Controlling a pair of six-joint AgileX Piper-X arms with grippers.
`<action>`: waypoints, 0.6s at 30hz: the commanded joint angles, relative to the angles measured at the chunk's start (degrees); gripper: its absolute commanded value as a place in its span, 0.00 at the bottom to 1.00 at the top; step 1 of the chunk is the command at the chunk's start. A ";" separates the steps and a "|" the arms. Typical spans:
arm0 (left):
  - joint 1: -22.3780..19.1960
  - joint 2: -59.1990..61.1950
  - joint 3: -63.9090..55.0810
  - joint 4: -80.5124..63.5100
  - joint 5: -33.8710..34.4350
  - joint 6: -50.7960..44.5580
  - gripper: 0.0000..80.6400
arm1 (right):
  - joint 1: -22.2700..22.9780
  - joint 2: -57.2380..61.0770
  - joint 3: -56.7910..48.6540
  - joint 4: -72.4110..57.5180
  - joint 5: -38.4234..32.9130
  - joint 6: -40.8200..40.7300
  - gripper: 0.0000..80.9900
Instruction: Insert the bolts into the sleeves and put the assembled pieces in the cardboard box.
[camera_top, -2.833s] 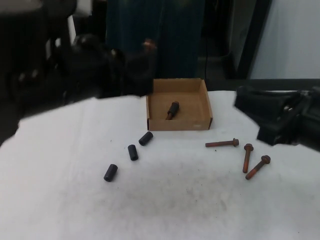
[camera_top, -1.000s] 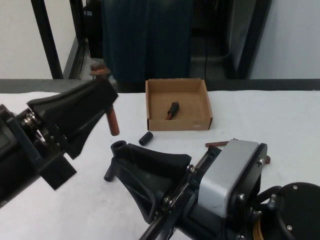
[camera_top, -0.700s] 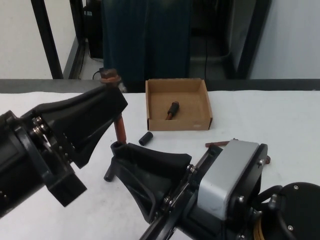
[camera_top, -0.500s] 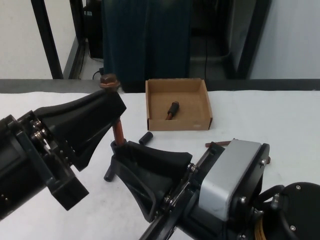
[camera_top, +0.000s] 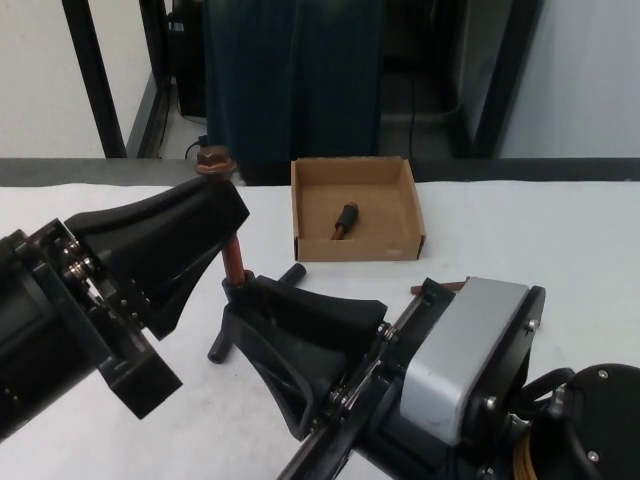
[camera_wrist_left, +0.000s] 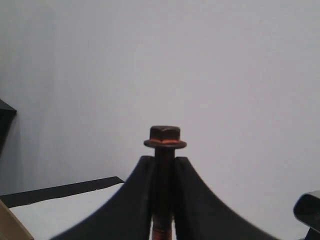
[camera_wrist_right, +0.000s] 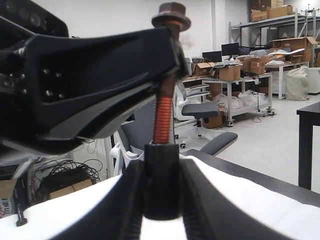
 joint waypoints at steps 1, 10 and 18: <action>-0.24 -0.48 -0.06 -1.10 0.19 -0.37 0.01 | -0.05 -0.16 -0.25 -1.81 3.75 -0.79 0.00; -1.08 -0.48 0.13 0.24 1.10 -2.74 0.01 | -0.05 -0.16 -1.10 -1.81 6.30 -1.59 0.00; -3.73 -0.48 0.58 0.32 2.11 -2.54 0.01 | -0.16 -0.16 -1.62 -1.81 7.46 -3.49 0.00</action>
